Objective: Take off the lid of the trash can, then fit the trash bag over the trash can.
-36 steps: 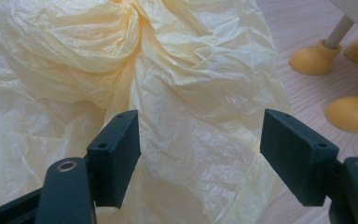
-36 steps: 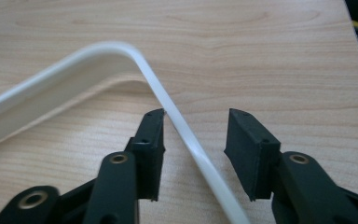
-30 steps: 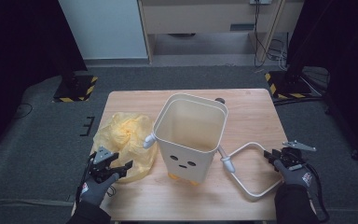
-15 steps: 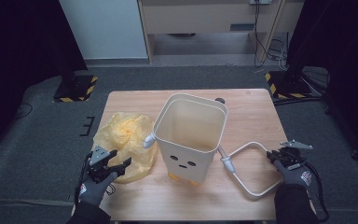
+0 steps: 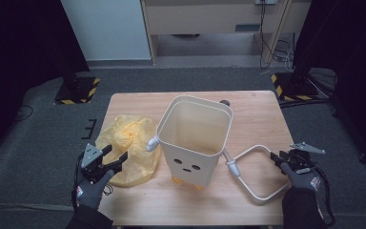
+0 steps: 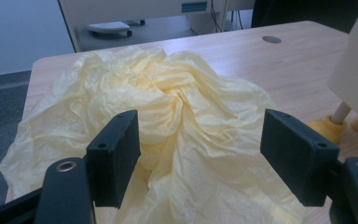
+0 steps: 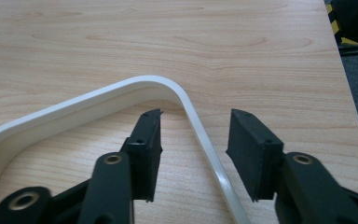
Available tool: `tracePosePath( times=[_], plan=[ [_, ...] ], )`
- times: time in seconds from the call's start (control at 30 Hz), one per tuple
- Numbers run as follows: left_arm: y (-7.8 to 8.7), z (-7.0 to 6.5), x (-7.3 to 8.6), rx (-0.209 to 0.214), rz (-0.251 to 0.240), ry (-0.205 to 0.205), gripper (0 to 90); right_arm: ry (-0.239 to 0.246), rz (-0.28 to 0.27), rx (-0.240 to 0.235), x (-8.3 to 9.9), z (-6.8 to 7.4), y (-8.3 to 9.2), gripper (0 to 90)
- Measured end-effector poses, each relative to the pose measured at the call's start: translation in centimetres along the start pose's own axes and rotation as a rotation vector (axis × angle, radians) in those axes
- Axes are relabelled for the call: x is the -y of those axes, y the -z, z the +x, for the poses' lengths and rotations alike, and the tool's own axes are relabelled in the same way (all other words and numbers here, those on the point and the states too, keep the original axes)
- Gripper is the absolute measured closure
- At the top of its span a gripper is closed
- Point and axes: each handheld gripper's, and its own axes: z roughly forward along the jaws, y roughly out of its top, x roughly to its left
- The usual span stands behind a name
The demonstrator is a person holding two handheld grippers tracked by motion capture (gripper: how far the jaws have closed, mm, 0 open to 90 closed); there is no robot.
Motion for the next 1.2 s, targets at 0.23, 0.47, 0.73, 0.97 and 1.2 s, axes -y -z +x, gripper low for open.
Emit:
tracePosePath(
  times=[0.23, 0.47, 0.73, 0.97, 1.2],
  plan=[
    [-0.8, 0.4, -1.5, -0.023, -0.013, -0.015, 27.8, 0.007, 0.025, 0.008, 0.2, 0.0, -0.6, 47.5],
    [-2.7, 1.0, -2.7, -0.051, -0.01, -0.017, 28.2, 0.002, 0.008, -0.004, 0.2, 0.1, -0.5, 44.9],
    [-5.4, 1.8, -3.1, -0.06, 0.042, -0.069, 27.5, -0.002, 0.004, -0.01, 0.0, 0.2, -0.6, 42.2],
    [-8.7, 1.6, -0.9, -0.076, 0.207, -0.132, 25.5, -0.01, 0.01, -0.011, 0.1, 0.0, -0.6, 40.6],
    [-9.5, 1.8, 0.5, -0.088, 0.3, -0.142, 32.7, -0.006, 0.015, -0.017, 0.2, 0.0, -0.7, 40.4]
  ],
)
